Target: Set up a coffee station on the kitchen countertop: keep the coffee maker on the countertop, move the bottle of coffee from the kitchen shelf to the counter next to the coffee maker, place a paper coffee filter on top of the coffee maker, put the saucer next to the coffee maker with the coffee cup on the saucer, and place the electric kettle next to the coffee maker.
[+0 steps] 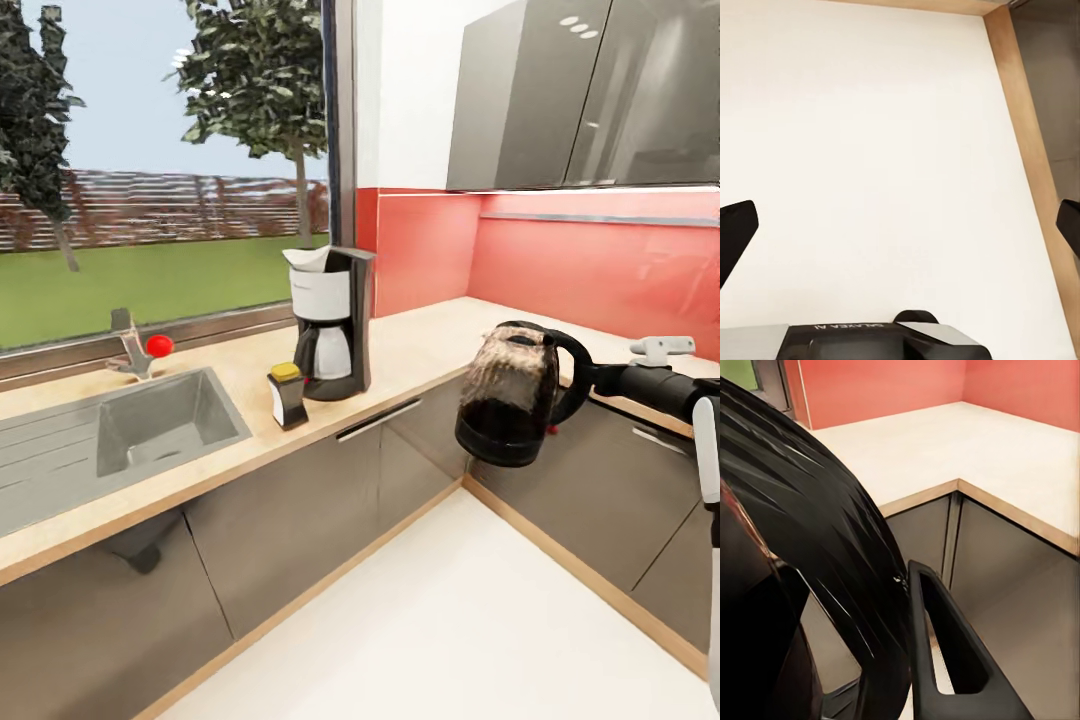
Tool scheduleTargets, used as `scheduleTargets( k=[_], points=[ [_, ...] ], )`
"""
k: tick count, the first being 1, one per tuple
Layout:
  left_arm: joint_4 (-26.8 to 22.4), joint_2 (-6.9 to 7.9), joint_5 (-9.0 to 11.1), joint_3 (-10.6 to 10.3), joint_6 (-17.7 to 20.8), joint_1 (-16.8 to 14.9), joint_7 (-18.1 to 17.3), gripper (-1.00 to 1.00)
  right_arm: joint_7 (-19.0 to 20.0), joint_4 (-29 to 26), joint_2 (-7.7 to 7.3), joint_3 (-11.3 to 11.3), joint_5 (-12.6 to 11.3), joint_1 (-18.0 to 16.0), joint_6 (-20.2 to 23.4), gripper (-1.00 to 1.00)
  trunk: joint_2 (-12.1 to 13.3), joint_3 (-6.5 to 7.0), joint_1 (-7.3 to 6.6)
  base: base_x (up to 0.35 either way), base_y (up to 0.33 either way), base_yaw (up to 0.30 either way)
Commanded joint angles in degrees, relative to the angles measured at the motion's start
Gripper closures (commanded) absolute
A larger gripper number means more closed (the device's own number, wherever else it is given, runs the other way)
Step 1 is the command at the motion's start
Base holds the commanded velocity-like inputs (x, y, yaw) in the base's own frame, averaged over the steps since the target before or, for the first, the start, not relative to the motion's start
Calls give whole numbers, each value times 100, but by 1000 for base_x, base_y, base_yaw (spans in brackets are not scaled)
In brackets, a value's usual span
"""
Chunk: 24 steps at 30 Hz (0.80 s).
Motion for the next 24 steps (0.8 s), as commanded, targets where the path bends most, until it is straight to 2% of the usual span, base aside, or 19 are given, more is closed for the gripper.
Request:
scheduleTargets(
  k=[1,18,24],
  points=[
    [2,1,38,-50,-34,-3,-11,-100,29,-3,0,-7,-18,-5,31,100,-4,-6,2,174,-266,0],
    [2,1,38,-54,-34,-3,-9,-100,29,-9,0,-12,-18,-4,31,100,-4,-6,2,181,-267,6],
    [2,1,38,-49,-34,-1,-10,-100,29,-5,0,-15,-18,-5,31,100,-4,7,2,141,-215,207]
  ],
)
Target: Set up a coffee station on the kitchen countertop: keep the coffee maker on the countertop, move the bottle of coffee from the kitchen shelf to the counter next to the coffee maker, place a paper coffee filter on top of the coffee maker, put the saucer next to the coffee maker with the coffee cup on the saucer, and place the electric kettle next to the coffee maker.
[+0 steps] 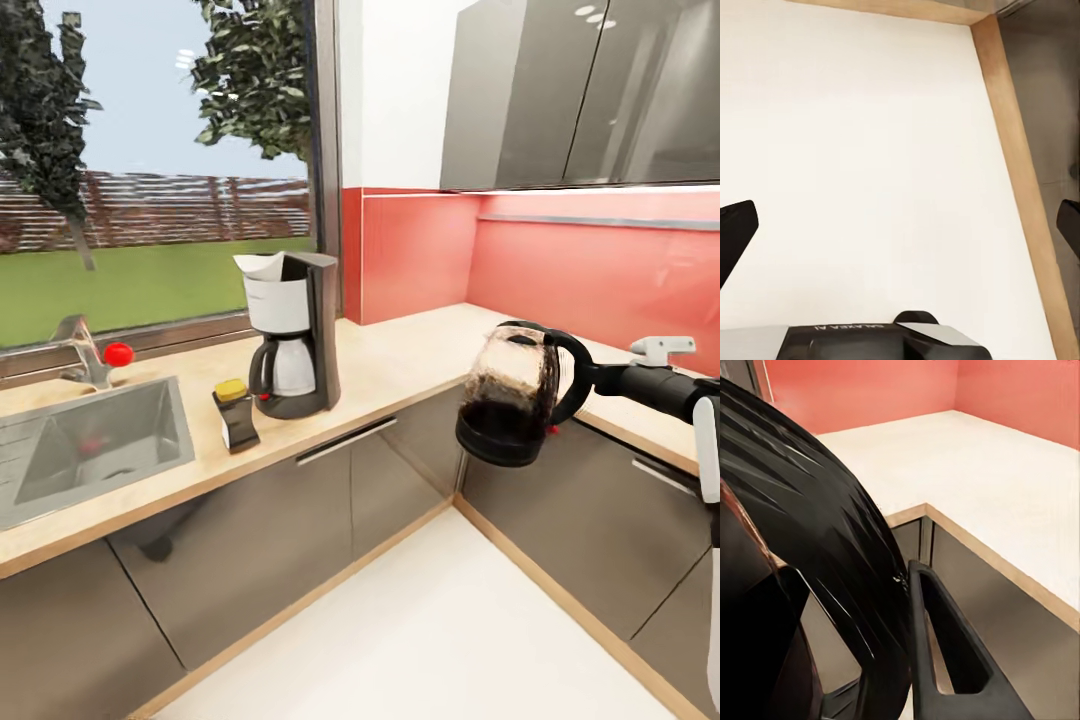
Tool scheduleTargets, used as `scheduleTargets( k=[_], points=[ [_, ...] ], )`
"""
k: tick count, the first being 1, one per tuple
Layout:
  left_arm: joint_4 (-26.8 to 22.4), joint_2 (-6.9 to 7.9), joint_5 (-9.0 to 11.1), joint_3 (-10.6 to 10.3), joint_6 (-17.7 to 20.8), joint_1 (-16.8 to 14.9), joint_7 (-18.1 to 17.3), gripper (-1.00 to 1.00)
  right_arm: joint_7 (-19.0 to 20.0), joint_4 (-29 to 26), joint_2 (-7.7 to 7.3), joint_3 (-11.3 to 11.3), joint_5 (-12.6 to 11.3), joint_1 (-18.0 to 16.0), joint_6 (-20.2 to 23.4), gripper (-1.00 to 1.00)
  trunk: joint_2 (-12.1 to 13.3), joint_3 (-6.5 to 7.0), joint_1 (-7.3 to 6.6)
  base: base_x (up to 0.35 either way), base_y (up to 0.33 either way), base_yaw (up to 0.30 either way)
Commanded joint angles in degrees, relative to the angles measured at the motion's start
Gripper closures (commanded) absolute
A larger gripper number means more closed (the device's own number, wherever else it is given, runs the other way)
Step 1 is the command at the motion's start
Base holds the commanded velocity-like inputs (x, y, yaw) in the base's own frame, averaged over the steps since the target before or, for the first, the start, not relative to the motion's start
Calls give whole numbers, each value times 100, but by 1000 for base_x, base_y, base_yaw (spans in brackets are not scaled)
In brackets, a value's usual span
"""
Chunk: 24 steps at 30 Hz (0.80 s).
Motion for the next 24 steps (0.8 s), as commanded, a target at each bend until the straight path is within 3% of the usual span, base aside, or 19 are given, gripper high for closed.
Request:
scheduleTargets(
  k=[1,10,24],
  points=[
    [3,1,35,-48,-33,-5,-8,-100,30,-7,-2,-8,-26,-4,36,100,-3,-3,1,54,-87,244],
    [3,1,35,-46,-33,-7,-13,-100,30,-8,-2,-5,-26,-4,36,100,-3,19,1,18,-72,210],
    [3,1,35,-46,-33,-7,-12,-100,30,-12,-2,1,-26,-3,36,100,-3,21,1,100,-283,51]
  ],
)
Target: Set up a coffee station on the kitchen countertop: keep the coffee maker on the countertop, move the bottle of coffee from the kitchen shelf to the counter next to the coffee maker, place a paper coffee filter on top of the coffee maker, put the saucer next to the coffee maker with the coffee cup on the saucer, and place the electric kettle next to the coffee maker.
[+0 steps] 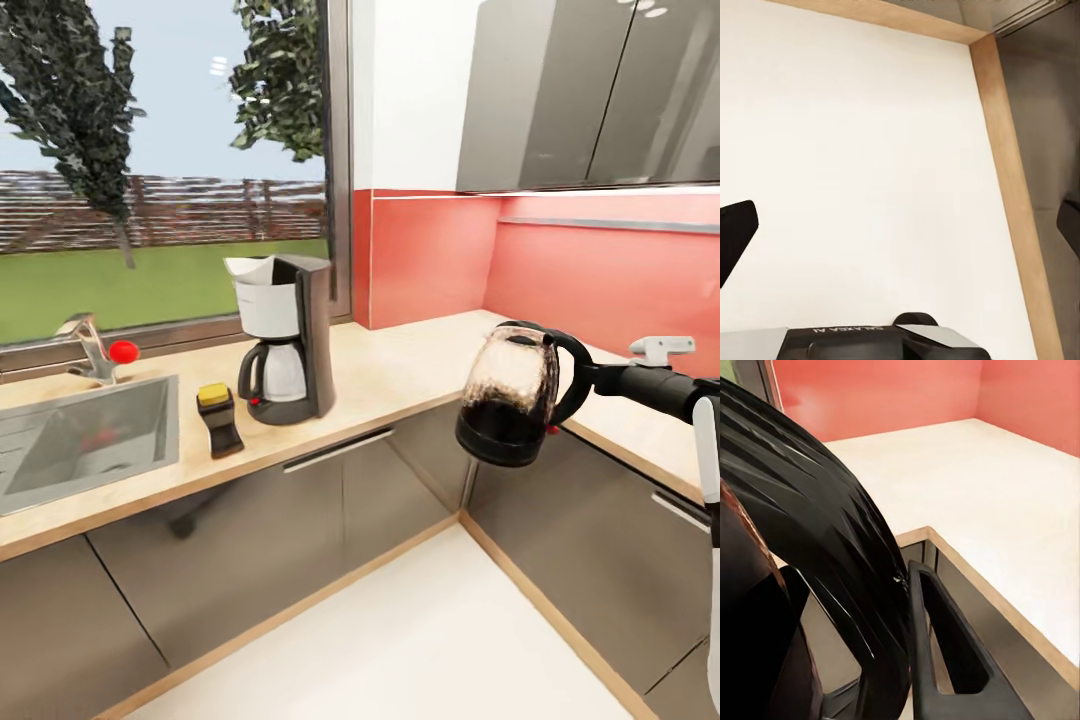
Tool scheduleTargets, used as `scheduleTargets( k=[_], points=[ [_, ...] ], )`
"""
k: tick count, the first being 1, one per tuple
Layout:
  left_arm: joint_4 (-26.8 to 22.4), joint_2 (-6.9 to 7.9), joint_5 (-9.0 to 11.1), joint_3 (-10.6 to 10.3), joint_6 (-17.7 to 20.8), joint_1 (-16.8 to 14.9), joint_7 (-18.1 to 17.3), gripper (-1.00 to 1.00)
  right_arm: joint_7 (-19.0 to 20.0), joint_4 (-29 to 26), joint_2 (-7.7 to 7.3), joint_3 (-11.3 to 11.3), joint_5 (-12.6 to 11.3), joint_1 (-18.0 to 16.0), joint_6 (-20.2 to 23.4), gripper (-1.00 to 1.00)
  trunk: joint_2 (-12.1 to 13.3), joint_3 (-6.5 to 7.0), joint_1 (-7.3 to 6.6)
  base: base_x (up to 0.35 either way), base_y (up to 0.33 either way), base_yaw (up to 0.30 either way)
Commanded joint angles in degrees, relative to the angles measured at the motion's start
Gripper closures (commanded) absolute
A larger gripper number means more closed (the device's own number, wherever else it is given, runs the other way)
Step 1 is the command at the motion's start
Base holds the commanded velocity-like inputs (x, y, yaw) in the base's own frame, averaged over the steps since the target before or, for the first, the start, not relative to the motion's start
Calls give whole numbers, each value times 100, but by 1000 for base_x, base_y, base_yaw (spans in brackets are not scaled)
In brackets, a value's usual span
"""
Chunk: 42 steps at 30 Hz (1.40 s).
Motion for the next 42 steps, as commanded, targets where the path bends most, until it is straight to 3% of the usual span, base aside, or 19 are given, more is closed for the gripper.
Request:
scheduleTargets(
  k=[1,24,42],
  points=[
    [3,1,37,-48,-34,-4,-11,-100,30,-2,-1,-8,-23,-4,32,100,-4,-6,1,42,-215,203],
    [3,1,37,-48,-34,-3,-12,-100,30,-2,-1,-8,-23,-4,32,100,-4,-6,1,4,-21,261],
    [3,1,37,-48,-40,-4,-11,-100,30,2,-1,-13,-23,-4,32,100,-4,-6,1,0,-279,25]
  ],
)
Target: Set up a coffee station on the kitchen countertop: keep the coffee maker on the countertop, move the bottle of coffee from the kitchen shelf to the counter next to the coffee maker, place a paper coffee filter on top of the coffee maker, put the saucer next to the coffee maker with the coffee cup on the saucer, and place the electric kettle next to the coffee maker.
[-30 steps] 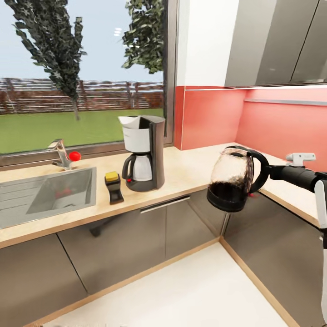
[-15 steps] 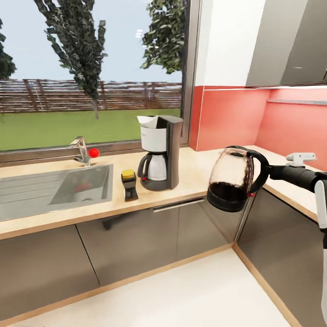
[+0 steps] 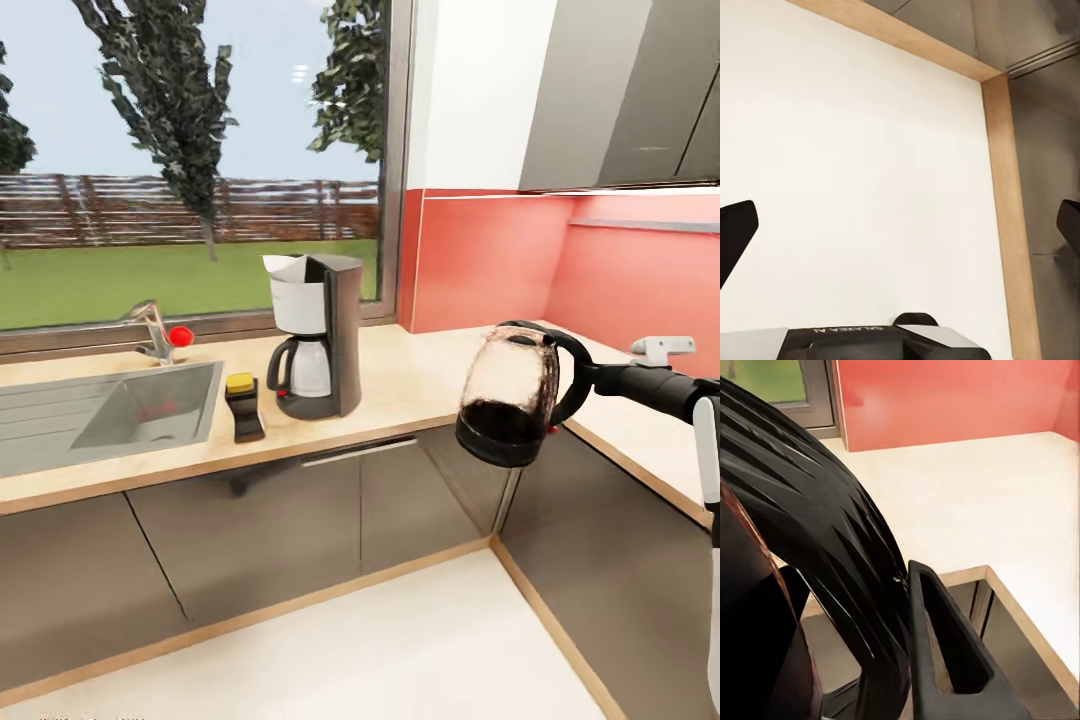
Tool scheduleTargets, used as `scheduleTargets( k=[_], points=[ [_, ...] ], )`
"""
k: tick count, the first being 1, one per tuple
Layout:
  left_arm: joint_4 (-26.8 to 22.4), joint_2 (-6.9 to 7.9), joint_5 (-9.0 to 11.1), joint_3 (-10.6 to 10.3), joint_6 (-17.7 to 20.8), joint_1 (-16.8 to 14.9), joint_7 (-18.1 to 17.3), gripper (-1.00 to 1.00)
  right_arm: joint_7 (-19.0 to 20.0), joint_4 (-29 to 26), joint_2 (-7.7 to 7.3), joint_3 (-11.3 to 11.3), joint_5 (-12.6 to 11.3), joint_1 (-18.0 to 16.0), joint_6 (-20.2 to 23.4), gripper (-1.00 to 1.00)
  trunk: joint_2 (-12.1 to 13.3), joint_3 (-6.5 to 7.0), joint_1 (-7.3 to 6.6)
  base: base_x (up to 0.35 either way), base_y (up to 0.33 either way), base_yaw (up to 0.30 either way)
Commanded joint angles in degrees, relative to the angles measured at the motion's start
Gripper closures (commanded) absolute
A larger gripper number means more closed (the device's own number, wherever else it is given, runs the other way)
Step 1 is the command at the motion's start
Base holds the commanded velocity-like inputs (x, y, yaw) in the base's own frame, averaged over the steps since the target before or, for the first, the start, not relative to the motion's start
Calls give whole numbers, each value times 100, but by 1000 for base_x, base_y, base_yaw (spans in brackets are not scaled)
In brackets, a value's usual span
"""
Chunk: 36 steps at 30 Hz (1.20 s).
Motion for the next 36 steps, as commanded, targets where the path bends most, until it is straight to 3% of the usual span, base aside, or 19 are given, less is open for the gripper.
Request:
scheduleTargets(
  k=[1,10,26,36],
  points=[
    [2,1,38,-49,-35,-4,-11,-100,30,-5,-1,-7,-22,-5,31,100,-4,-6,0,0,-308,71],
    [2,1,38,-50,-37,-3,-12,-100,30,-3,-1,-8,-26,-5,31,100,-4,-6,0,0,-259,183],
    [2,1,38,-40,-34,-1,-12,-100,30,-9,-1,-12,-31,-5,31,100,-4,-6,0,0,-10,16],
    [2,1,38,-40,-31,-3,-12,-100,40,-37,-8,-20,-62,-5,31,100,-4,-6,0,0,0,245]
  ],
)
